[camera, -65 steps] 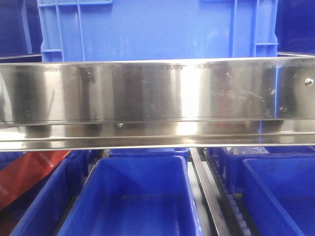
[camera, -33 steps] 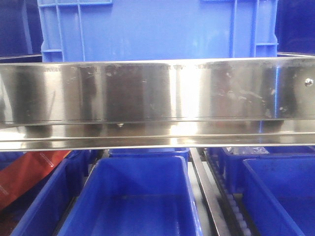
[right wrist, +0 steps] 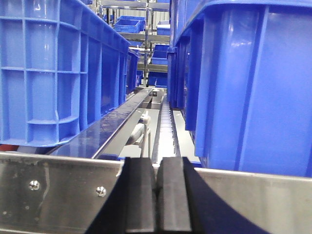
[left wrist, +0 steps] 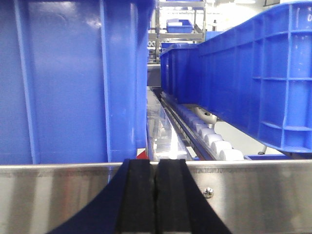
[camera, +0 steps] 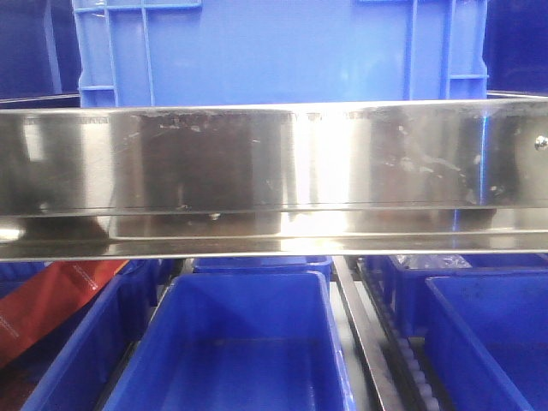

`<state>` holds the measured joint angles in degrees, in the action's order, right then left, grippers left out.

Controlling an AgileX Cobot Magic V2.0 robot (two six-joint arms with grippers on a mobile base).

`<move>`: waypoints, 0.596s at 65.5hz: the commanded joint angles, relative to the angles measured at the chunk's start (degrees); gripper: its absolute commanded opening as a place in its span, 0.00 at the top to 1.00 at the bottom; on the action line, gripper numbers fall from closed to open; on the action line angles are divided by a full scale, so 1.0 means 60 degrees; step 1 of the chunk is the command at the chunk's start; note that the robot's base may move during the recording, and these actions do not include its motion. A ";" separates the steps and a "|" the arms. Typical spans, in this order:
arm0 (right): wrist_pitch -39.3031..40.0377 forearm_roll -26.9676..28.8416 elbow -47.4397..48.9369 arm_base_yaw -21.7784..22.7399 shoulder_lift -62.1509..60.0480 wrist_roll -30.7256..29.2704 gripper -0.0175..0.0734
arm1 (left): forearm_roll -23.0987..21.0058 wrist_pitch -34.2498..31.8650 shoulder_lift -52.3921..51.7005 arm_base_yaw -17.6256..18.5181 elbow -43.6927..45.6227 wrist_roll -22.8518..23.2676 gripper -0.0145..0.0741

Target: Place valve from conveyor to right shelf box

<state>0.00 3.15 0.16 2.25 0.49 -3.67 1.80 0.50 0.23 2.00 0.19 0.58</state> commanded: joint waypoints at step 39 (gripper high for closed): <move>0.0179 -0.0068 -0.0027 0.0058 -0.0082 -0.0065 0.99 | 0.0038 -0.0332 -0.0038 -0.0019 -0.0032 0.0025 0.96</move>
<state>0.00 3.15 0.16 2.25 0.49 -3.67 1.80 -0.31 0.23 2.03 -0.11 0.58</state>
